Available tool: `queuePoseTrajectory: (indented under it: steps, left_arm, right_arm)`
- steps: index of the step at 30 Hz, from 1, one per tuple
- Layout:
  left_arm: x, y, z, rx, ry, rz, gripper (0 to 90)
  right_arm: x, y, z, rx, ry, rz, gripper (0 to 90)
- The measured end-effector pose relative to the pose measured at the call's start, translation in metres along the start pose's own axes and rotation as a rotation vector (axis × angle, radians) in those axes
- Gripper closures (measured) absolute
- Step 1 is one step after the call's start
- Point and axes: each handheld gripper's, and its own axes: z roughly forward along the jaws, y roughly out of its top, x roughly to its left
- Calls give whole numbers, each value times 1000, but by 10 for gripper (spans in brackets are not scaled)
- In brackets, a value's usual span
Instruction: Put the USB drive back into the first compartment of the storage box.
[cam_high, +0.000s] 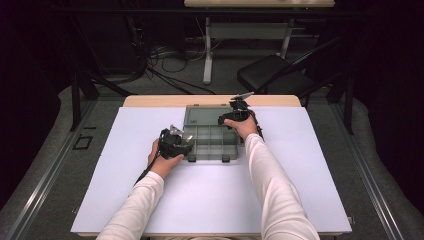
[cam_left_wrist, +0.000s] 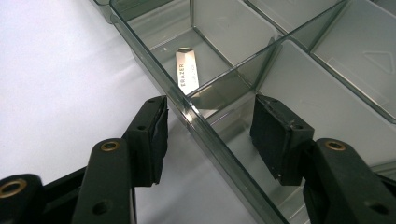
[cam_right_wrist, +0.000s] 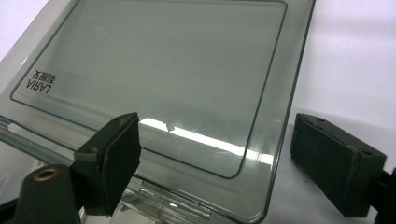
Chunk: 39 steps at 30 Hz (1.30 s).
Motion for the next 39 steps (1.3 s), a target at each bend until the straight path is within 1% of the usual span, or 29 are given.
queuePoseTrajectory:
  steps: [5,7,8,14,18,20,21,27,35,39]
  left_arm:
    - [0,0,0,0,4,-1,459]
    - [-1,0,0,-1,5,1,459]
    - [-1,0,0,-5,6,0,459]
    - [0,-1,0,-6,-1,-2,459]
    - [1,-1,0,-7,-1,-3,459]
    - [1,-1,0,-6,-1,-4,459]
    - [1,-1,0,-6,-1,-3,459]
    - [1,-1,0,-6,-1,-3,459]
    - [1,0,0,-6,-2,-3,458]
    - [1,0,0,-6,-2,-3,459]
  right_arm:
    - [-1,1,0,4,5,19,151]
    - [-1,1,-1,11,4,15,151]
    - [-2,1,-1,9,11,14,151]
    - [-2,1,-1,17,20,24,155]
    - [-4,2,-2,19,25,33,173]
    - [-7,2,-3,16,41,45,193]
    - [-7,2,-3,17,41,47,199]
    - [-9,3,-3,11,57,48,222]
    - [-5,2,-3,14,56,48,235]
    - [-6,2,-3,11,56,46,247]
